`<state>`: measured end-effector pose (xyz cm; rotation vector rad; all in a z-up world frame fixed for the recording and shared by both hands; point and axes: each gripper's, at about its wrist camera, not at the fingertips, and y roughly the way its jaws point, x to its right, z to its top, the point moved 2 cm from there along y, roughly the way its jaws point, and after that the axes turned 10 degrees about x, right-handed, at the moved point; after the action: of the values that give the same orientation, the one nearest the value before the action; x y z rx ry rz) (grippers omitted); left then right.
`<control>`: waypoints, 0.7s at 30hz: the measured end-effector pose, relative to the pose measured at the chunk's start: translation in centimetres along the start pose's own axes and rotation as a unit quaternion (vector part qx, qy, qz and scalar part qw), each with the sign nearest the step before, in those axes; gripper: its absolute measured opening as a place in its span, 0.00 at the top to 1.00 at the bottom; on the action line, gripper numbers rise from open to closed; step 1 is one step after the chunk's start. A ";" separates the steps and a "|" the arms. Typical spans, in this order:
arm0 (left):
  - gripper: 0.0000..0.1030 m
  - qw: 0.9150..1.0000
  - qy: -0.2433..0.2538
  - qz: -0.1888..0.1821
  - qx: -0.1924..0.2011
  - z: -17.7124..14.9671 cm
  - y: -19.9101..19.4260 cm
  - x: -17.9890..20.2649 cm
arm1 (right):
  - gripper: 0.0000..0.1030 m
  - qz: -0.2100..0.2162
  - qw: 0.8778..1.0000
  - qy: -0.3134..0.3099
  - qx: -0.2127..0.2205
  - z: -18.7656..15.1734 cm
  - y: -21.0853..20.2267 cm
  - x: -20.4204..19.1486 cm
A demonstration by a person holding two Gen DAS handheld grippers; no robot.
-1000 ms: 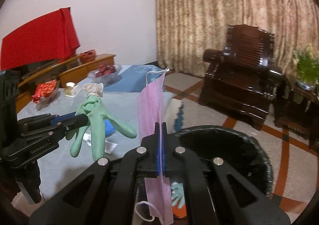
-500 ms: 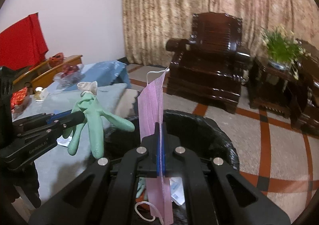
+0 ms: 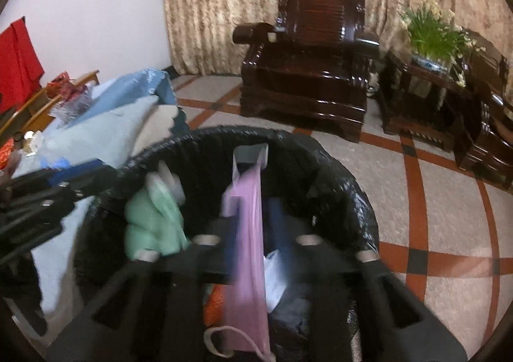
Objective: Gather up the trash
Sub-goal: 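Carry the glove and mask over the black trash bin and open both tools, then move both open tools back to the blue bag and white tube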
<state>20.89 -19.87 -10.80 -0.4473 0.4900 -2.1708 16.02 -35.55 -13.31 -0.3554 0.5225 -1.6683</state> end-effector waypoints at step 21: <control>0.15 0.989 -0.061 0.130 0.039 -2.3 -12.5 -10.0 | 0.06 0.096 0.994 0.002 0.046 1.8 -4.5 -9.2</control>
<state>17.35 -4.32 -8.07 -0.4432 0.3721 -1.8918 14.67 -26.26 -8.84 -0.2271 0.4649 -1.5021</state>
